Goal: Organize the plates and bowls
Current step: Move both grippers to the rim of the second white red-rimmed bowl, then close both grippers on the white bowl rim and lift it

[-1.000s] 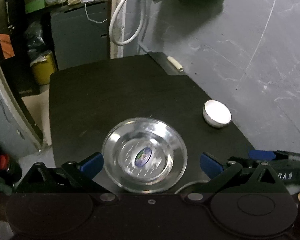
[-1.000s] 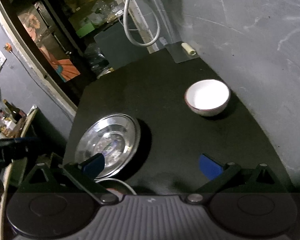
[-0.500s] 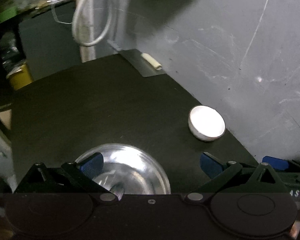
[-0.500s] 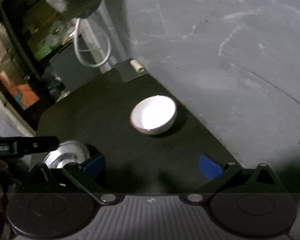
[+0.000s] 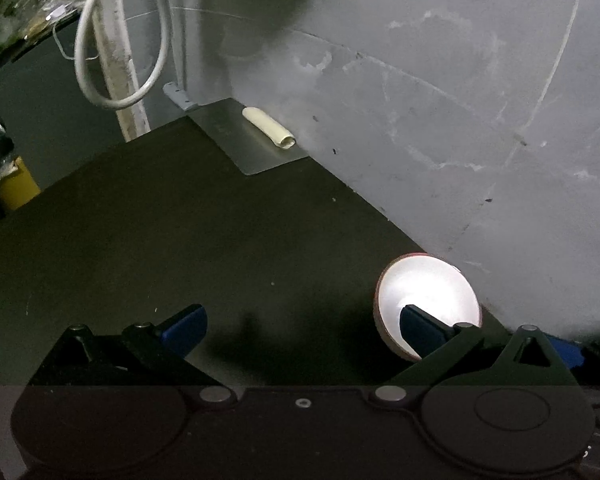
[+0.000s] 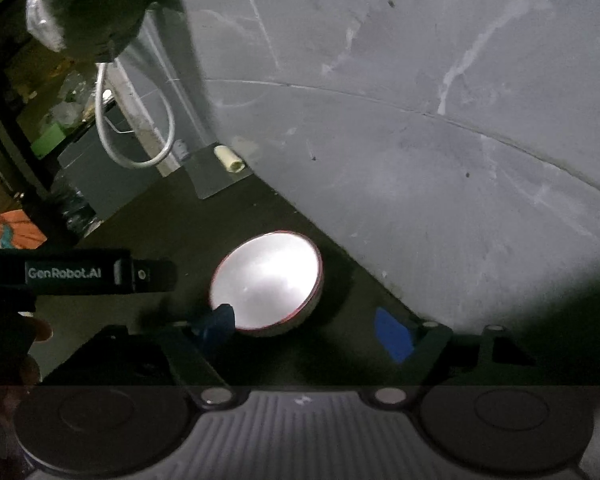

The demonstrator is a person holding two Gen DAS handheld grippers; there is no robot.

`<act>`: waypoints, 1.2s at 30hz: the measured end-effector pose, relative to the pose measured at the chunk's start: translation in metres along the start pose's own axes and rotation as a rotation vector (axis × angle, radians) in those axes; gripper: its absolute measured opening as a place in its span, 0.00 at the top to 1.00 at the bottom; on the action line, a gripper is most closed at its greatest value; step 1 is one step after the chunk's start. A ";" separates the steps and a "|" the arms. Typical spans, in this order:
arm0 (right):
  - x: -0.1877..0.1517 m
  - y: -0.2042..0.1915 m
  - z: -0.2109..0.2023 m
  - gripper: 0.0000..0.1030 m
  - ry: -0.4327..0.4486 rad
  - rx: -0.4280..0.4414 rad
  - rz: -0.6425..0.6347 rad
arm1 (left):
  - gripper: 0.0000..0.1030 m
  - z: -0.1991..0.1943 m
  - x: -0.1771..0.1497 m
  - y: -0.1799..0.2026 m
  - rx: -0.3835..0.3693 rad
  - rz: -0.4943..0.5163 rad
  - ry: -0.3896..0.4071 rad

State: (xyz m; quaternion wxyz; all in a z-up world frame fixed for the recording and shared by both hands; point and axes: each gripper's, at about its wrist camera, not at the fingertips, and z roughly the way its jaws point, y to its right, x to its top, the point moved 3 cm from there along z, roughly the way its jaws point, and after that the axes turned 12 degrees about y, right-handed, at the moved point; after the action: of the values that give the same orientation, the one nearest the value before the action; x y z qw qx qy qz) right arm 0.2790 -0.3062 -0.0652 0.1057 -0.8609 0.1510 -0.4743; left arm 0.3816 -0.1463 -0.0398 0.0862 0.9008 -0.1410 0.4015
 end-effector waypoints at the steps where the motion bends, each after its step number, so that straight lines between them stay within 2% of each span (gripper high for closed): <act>1: 0.000 0.001 0.003 0.23 0.002 -0.006 0.005 | 0.01 0.004 0.002 0.001 0.005 0.005 -0.009; 4: 0.000 0.004 0.009 0.23 -0.002 -0.025 0.000 | 0.01 0.009 0.002 0.005 0.017 -0.001 -0.018; 14: -0.004 0.009 0.022 0.28 -0.018 -0.066 0.024 | 0.01 0.032 -0.003 0.014 -0.014 0.018 -0.053; 22: -0.002 0.004 0.029 0.46 -0.013 -0.062 0.018 | 0.02 0.037 -0.004 0.013 -0.010 0.009 -0.058; 28: 0.000 0.003 0.036 0.62 -0.021 -0.048 0.014 | 0.20 0.040 -0.003 0.017 -0.044 -0.002 -0.069; 32: 0.001 0.002 0.039 0.69 -0.025 -0.038 0.018 | 0.36 0.041 -0.004 0.021 -0.085 -0.015 -0.076; 33: 0.001 0.002 0.040 0.70 -0.030 -0.032 0.022 | 0.42 0.042 -0.005 0.022 -0.097 -0.022 -0.079; 36: 0.001 0.002 0.042 0.70 -0.046 -0.015 0.033 | 0.54 0.042 -0.008 0.024 -0.122 -0.040 -0.078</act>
State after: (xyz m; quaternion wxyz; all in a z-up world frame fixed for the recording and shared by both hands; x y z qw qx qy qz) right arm 0.3148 -0.3068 -0.0877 0.1104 -0.8698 0.1661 -0.4513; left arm 0.3987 -0.1787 -0.0726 0.1434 0.9115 -0.1504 0.3549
